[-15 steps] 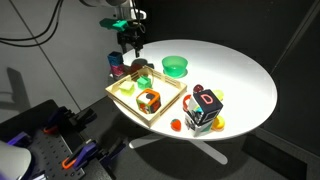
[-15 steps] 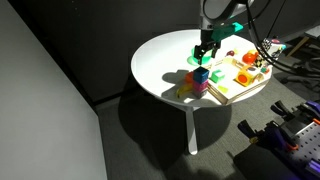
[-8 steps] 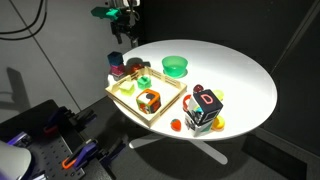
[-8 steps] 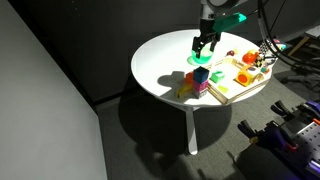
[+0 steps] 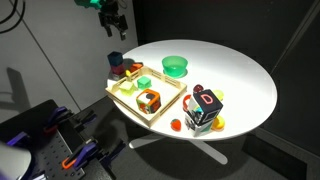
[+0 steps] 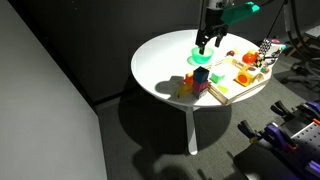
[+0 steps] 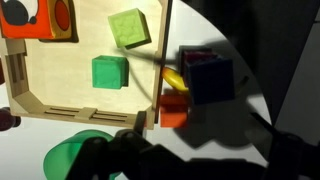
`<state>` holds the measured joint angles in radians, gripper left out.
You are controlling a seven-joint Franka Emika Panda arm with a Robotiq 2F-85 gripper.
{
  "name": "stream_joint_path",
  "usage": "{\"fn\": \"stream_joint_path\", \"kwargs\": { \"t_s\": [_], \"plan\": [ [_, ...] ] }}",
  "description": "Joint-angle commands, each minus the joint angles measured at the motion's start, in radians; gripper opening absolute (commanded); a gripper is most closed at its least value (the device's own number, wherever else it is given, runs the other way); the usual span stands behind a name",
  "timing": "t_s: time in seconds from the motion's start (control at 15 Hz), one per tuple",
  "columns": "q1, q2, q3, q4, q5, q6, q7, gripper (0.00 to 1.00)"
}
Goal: Put the green block inside the tray and the blue block over the pink block
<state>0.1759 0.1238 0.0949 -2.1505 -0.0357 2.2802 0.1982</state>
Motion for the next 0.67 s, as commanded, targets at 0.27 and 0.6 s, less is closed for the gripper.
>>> {"fn": "stream_joint_path", "kwargs": {
  "t_s": [0.27,0.6],
  "plan": [
    [-0.007,-0.153,0.036,-0.075,0.112,-0.19,-0.008,1.0],
    [-0.004,-0.229,0.054,-0.098,0.094,-0.275,0.012,1.0]
  ]
}}
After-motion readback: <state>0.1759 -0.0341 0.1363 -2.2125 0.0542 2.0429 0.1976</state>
